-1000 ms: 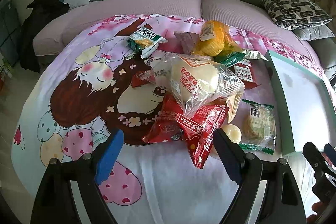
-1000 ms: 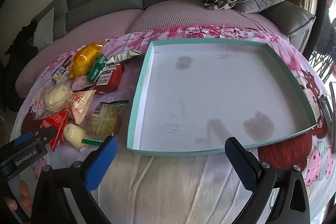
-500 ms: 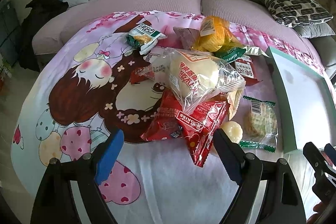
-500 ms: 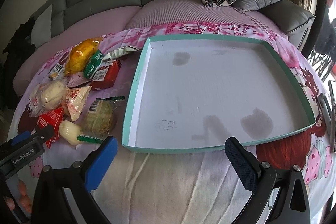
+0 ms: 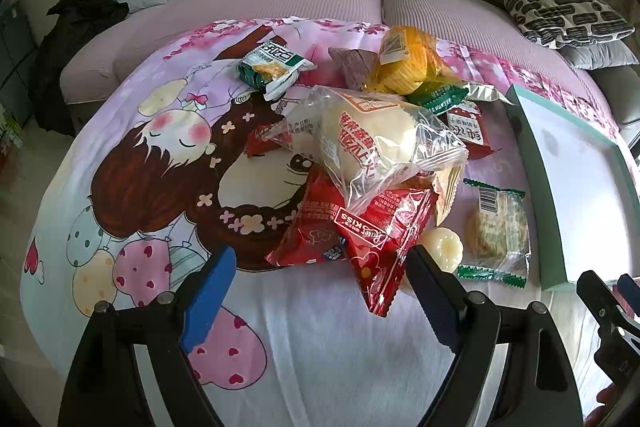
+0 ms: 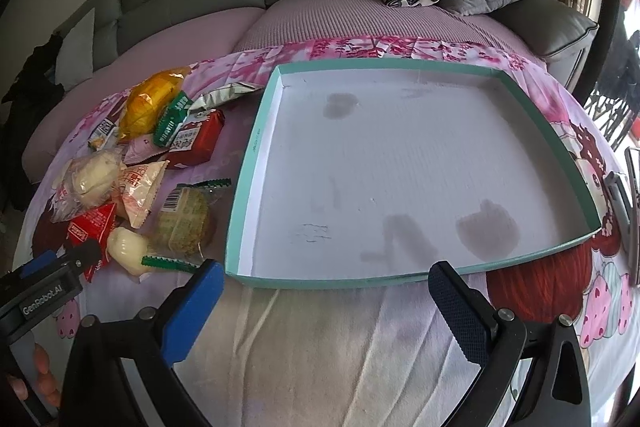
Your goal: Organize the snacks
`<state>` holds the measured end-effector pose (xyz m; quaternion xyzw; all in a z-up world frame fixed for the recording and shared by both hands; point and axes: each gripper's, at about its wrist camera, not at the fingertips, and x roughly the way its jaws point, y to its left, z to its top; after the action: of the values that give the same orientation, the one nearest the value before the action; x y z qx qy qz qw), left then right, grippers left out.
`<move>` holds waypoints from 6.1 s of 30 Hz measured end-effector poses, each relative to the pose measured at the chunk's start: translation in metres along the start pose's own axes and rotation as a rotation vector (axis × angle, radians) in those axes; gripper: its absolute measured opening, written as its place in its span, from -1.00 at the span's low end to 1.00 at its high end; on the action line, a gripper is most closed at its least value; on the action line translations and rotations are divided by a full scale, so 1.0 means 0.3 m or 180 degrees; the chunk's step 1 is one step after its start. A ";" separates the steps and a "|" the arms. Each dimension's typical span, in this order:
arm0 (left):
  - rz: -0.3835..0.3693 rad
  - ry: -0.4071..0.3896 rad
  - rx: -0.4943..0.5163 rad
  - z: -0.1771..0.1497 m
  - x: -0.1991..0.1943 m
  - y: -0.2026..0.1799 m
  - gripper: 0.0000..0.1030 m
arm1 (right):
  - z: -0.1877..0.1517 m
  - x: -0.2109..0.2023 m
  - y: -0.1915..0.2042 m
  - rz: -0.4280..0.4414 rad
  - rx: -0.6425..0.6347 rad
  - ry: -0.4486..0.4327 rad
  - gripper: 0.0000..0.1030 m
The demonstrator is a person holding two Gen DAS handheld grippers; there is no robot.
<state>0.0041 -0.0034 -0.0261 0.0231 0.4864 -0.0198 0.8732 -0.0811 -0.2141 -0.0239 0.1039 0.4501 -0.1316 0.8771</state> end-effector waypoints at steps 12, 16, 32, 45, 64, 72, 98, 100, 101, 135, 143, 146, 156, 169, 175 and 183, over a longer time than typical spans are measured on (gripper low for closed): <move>0.0008 0.0013 0.0005 -0.002 0.004 0.000 0.69 | 0.001 0.001 -0.011 -0.0013 0.0052 -0.0001 1.00; 0.0007 0.0012 0.0005 -0.002 0.004 0.000 0.69 | 0.002 0.002 -0.010 -0.0012 0.0051 0.0001 1.00; -0.0020 -0.0043 -0.0054 0.002 -0.012 0.020 0.69 | 0.007 -0.021 0.010 -0.0013 -0.0057 -0.0117 1.00; 0.0064 -0.0155 -0.0411 0.016 -0.031 0.152 0.69 | 0.011 -0.035 0.276 0.0578 -0.0680 -0.0388 1.00; -0.0669 -0.0041 -0.0594 0.022 0.018 0.185 0.68 | -0.015 0.026 0.337 0.0650 -0.0763 -0.0195 1.00; -0.0902 0.0013 -0.0447 0.039 0.048 0.110 0.68 | -0.015 0.025 0.336 0.0615 -0.0774 -0.0199 1.00; -0.1374 0.0223 -0.1320 -0.029 0.126 0.317 -0.05 | -0.025 0.064 0.478 0.0853 -0.1115 -0.0159 0.19; -0.1390 0.0222 -0.1326 -0.031 0.125 0.323 -0.05 | -0.025 0.079 0.486 0.0834 -0.1116 -0.0125 0.01; -0.1397 0.0221 -0.1326 -0.032 0.124 0.325 -0.05 | -0.024 0.085 0.488 0.0819 -0.1118 -0.0119 -0.01; -0.1178 -0.0220 -0.1162 -0.002 -0.043 0.341 -0.09 | 0.145 -0.106 0.378 0.0925 -0.0534 -0.0646 -0.30; -0.1224 -0.0421 -0.0904 0.063 -0.134 0.259 -0.09 | 0.270 -0.162 0.198 0.0718 -0.0198 -0.0891 -0.30; -0.1255 -0.0466 -0.0736 0.101 -0.163 0.210 -0.09 | 0.287 -0.156 0.107 0.0490 -0.0068 -0.0906 -0.30; -0.1410 -0.0742 -0.0041 0.261 -0.270 -0.052 -0.09 | 0.352 -0.108 -0.189 0.0107 0.0496 -0.0865 -0.30; -0.1628 -0.0456 0.0692 0.377 -0.097 -0.559 -0.09 | 0.318 0.066 -0.454 -0.0374 0.0953 -0.0531 -0.30; -0.1609 -0.0178 0.0749 0.330 0.045 -0.687 -0.08 | 0.297 0.094 -0.486 -0.0440 0.0986 -0.0476 -0.29; -0.1490 -0.0140 0.0797 0.313 0.098 -0.753 0.37 | 0.302 0.080 -0.493 -0.0415 0.0990 -0.0496 -0.27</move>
<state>0.0861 -0.2348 -0.0065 0.0174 0.4533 -0.2818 0.8455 -0.0465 -0.3843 -0.0008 0.1983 0.3608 -0.2639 0.8723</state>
